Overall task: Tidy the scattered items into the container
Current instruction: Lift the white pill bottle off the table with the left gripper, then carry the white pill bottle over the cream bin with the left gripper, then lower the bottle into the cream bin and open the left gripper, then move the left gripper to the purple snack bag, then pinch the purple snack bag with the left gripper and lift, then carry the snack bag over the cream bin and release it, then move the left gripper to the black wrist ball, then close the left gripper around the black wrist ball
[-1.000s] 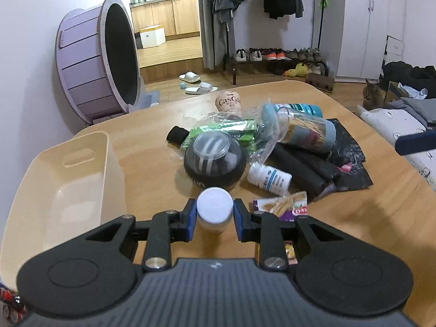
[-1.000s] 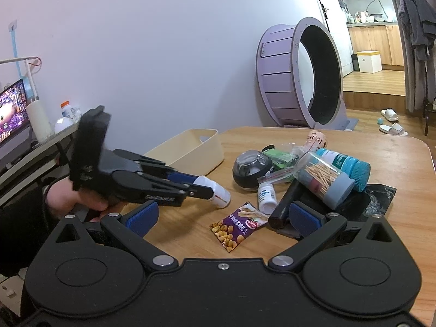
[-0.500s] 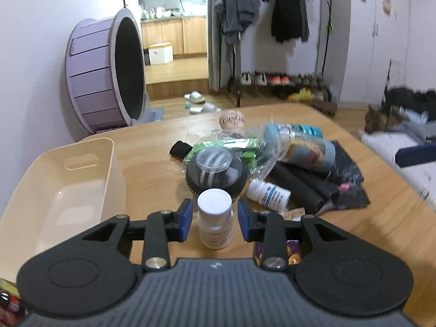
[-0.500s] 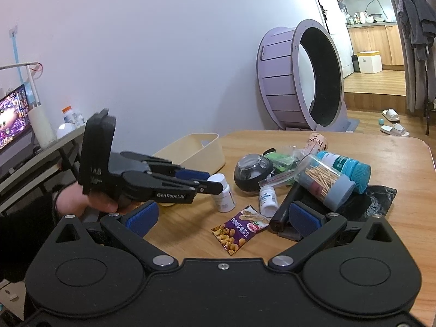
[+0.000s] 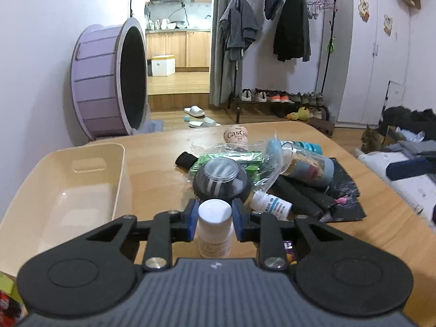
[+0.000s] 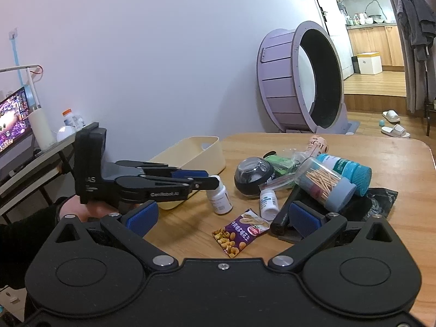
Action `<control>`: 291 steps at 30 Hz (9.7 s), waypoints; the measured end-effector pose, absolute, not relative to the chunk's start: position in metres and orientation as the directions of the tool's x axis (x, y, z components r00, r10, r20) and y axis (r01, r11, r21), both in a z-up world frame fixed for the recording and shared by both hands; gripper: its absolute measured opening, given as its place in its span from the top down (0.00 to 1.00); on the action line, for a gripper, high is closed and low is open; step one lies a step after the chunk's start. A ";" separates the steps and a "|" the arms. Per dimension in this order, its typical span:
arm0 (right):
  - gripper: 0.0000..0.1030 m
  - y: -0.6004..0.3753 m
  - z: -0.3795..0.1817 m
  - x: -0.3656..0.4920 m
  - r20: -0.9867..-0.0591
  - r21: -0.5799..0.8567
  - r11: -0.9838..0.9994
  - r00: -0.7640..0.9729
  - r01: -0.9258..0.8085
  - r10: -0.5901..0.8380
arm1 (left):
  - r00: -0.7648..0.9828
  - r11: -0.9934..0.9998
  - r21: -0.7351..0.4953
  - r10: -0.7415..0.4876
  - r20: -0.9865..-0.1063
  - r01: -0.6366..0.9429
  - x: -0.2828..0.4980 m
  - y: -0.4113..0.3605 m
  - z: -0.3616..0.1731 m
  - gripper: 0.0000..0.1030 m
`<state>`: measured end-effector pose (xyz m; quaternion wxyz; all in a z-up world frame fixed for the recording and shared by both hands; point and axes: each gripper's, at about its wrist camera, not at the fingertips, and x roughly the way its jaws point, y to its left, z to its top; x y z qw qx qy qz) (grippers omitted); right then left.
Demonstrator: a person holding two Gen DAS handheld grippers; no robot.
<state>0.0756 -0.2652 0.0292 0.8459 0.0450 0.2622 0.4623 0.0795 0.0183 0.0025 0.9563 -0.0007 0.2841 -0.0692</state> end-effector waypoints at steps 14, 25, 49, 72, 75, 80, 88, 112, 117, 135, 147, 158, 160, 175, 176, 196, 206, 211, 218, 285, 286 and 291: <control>0.00 -0.263 0.030 0.074 -0.405 0.319 0.566 0.431 -0.760 0.806 | 0.831 0.987 -0.013 -0.142 -0.538 0.160 0.078 0.006 -0.005 0.59; 0.00 -0.264 0.029 0.074 -0.409 0.317 0.571 0.434 -0.758 0.803 | 0.815 0.988 -0.016 -0.136 -0.563 0.154 0.082 0.009 -0.017 0.57; 0.00 -0.264 0.028 0.073 -0.419 0.309 0.571 0.430 -0.760 0.800 | 0.741 0.870 0.254 -0.171 -0.649 0.423 0.086 -0.009 -0.006 0.51; 0.00 -0.267 0.028 0.078 -0.434 0.304 0.538 0.389 -0.786 0.813 | 0.536 0.429 0.447 -0.107 -0.838 0.785 0.132 -0.042 -0.026 0.56; 0.00 -0.267 0.028 0.079 -0.433 0.305 0.539 0.390 -0.785 0.813 | 0.532 0.422 0.443 -0.116 -0.839 0.791 0.135 -0.041 -0.030 0.63; 0.00 -0.267 0.028 0.078 -0.433 0.303 0.535 0.387 -0.788 0.814 | 0.535 0.491 0.412 -0.135 -0.834 0.767 0.134 -0.035 -0.022 0.64; 0.00 -0.267 0.029 0.077 -0.423 0.309 0.527 0.382 -0.792 0.821 | 0.671 0.781 0.247 -0.275 -0.689 0.573 0.106 0.001 0.013 0.72; 0.00 -0.245 0.033 0.077 -0.336 0.340 0.507 0.401 -0.792 0.852 | 0.887 0.995 -0.095 -0.022 -0.461 -0.025 0.134 0.148 0.044 0.72; 0.00 -0.239 0.026 0.081 -0.368 0.338 0.519 0.397 -0.785 0.841 | 0.869 0.997 -0.060 0.021 -0.494 -0.058 0.154 0.164 0.040 0.70; 0.00 -0.243 0.026 0.083 -0.369 0.344 0.532 0.410 -0.774 0.834 | 0.882 0.993 -0.095 -0.108 -0.458 0.072 0.098 0.120 0.054 0.50; 0.00 -0.271 0.036 0.083 -0.326 0.355 0.560 0.462 -0.749 0.825 | 0.815 0.958 -0.138 -0.287 -0.504 0.252 0.082 0.027 0.011 0.34; 0.00 -0.282 0.038 0.087 -0.309 0.369 0.560 0.471 -0.741 0.826 | 0.743 0.957 -0.105 -0.278 -0.609 0.272 0.074 -0.022 -0.035 0.33; 0.00 -0.281 0.038 0.086 -0.312 0.367 0.551 0.459 -0.749 0.832 | 0.741 0.964 -0.085 -0.250 -0.623 0.253 0.077 -0.030 -0.039 0.33; 0.00 -0.285 0.039 0.079 -0.402 0.339 0.514 0.373 -0.788 0.836 | 0.765 0.979 -0.013 -0.165 -0.623 0.201 0.080 -0.040 -0.050 0.53; 0.00 -0.284 0.038 0.078 -0.412 0.336 0.512 0.366 -0.790 0.835 | 0.765 0.979 -0.027 -0.173 -0.620 0.200 0.080 -0.037 -0.050 0.54; 0.00 -0.274 0.031 0.078 -0.439 0.334 0.514 0.352 -0.790 0.826 | 0.864 0.987 -0.066 -0.159 -0.478 0.145 0.033 0.030 0.026 0.64; 0.00 -0.254 0.023 0.079 -0.451 0.338 0.518 0.347 -0.786 0.822 | 0.864 0.997 0.020 0.080 -0.497 -0.081 0.060 0.107 0.039 0.63; 0.00 -0.247 0.019 0.082 -0.454 0.340 0.533 0.361 -0.775 0.815 | 0.813 0.988 0.038 0.145 -0.564 -0.149 0.090 0.131 0.021 0.57; 0.00 -0.246 0.017 0.083 -0.461 0.336 0.544 0.370 -0.769 0.807 | 0.813 0.988 0.031 0.140 -0.565 -0.148 0.088 0.137 0.022 0.49; 0.00 -0.280 0.023 0.090 -0.438 0.321 0.627 0.476 -0.710 0.763 | 0.818 0.985 -0.026 -0.154 -0.554 0.168 0.073 0.022 -0.014 0.40; 0.00 -0.280 0.023 0.089 -0.438 0.320 0.625 0.474 -0.712 0.764 | 0.821 0.984 -0.025 -0.161 -0.548 0.176 0.067 0.023 -0.012 0.42; 0.00 -0.276 0.024 0.086 -0.436 0.319 0.617 0.467 -0.720 0.770 | 0.816 0.983 -0.007 -0.156 -0.557 0.183 0.058 0.021 -0.011 0.42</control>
